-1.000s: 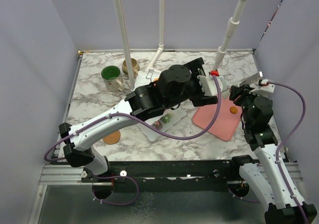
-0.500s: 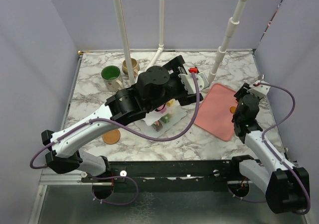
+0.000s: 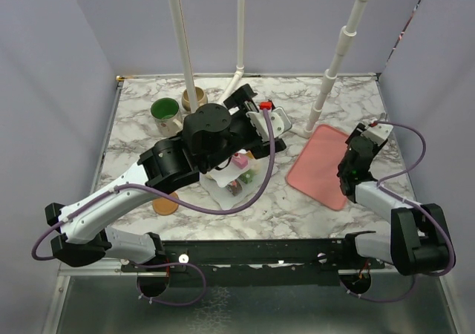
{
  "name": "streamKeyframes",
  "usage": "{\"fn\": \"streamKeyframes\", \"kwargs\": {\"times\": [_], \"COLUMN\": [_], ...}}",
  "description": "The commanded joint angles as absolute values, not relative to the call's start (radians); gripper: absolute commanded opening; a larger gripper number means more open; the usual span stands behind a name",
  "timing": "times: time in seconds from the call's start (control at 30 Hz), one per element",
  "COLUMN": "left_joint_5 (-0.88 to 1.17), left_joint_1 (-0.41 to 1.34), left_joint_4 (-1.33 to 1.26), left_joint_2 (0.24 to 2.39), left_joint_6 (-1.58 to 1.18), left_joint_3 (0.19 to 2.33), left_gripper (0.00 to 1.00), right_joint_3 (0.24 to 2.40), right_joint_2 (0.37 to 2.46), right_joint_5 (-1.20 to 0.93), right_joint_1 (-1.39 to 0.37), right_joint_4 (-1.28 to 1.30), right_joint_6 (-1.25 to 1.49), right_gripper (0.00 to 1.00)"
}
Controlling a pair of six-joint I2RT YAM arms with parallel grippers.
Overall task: Serve the afternoon tea
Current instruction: Pick up the desert from the tray.
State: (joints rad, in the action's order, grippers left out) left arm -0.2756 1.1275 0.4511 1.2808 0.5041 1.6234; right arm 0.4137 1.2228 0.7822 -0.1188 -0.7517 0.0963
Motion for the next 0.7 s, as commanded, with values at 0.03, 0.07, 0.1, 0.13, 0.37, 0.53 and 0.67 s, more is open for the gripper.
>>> {"fn": "streamKeyframes", "kwargs": {"times": [0.03, 0.07, 0.1, 0.13, 0.37, 0.53, 0.67], "left_joint_5": [-0.309, -0.309, -0.308, -0.305, -0.291, -0.287, -0.285], "left_joint_1": [1.123, 1.123, 1.123, 1.123, 1.123, 1.123, 1.123], "left_joint_4": [0.435, 0.435, 0.436, 0.436, 0.436, 0.436, 0.435], "left_joint_2": [1.228, 1.225, 1.223, 1.219, 1.206, 1.198, 1.195], "left_joint_6": [0.467, 0.466, 0.465, 0.466, 0.465, 0.456, 0.450], "left_joint_3": [1.600, 1.596, 1.594, 1.592, 1.583, 1.583, 1.587], "left_gripper": [0.99, 0.99, 0.99, 0.99, 0.99, 0.99, 0.99], "right_joint_3": [0.412, 0.409, 0.406, 0.406, 0.417, 0.437, 0.465], "right_joint_2": [1.285, 1.295, 1.309, 1.328, 1.414, 1.444, 1.450], "right_joint_5": [0.844, 0.848, 0.853, 0.854, 0.863, 0.861, 0.903], "right_joint_1": [-0.118, -0.118, -0.118, -0.117, -0.112, -0.101, -0.100], "right_joint_4": [-0.859, -0.871, -0.888, -0.903, -0.986, -1.008, -0.946], "right_joint_6": [0.118, 0.120, 0.121, 0.119, 0.107, 0.100, 0.151], "right_gripper": [0.52, 0.52, 0.52, 0.52, 0.52, 0.52, 0.52]}}
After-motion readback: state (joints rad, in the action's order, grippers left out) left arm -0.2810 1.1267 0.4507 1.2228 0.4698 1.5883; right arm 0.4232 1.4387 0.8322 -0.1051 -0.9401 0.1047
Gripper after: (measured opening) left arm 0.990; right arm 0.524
